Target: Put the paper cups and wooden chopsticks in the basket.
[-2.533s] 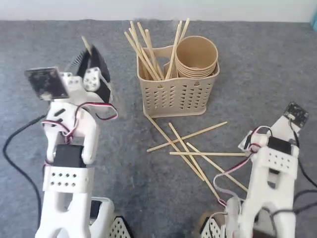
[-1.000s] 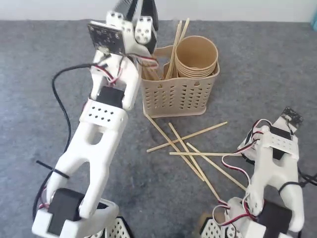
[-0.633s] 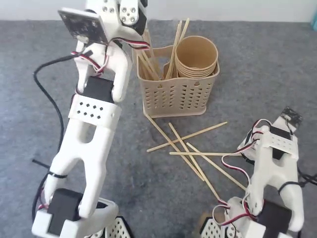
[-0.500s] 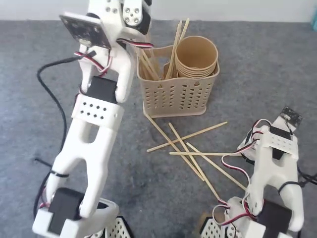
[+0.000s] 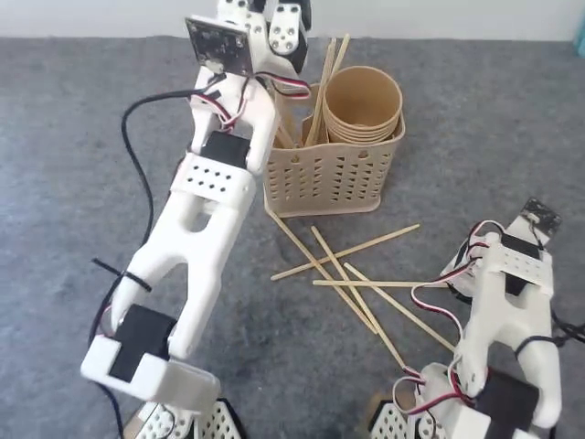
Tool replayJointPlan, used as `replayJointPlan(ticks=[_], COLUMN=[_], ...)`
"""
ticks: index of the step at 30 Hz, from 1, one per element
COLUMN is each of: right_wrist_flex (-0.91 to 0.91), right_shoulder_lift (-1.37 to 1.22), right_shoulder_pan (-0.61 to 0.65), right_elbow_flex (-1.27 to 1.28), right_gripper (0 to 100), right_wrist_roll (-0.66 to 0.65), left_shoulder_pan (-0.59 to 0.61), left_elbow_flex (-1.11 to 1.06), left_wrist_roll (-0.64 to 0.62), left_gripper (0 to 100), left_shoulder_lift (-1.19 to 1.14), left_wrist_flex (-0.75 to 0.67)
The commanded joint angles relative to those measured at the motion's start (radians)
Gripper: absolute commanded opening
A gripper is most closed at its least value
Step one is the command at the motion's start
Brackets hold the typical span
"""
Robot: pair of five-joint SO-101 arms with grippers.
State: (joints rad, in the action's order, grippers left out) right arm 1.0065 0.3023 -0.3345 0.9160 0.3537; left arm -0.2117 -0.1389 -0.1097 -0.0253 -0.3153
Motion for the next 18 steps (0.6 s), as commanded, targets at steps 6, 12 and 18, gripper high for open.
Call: replayJointPlan(ticks=[6,12,18], right_wrist_flex=[-0.021,-0.021,-0.022], right_shoulder_lift=[0.013,0.010,0.005], right_shoulder_pan=[-0.013,-0.013,-0.015], right_elbow_flex=[-0.048,-0.048,-0.049], right_gripper=[3.7,3.7,3.4], right_wrist_roll=[-0.017,-0.017,-0.012], left_shoulder_pan=[0.006,0.015,0.069], left_elbow_flex=[-0.140,-0.265,-0.308], left_wrist_roll=[-0.002,0.003,0.000], left_gripper=[23,32,24], left_shoulder_lift=[0.132,0.265,0.532], left_wrist_flex=[-0.026,-0.021,0.281])
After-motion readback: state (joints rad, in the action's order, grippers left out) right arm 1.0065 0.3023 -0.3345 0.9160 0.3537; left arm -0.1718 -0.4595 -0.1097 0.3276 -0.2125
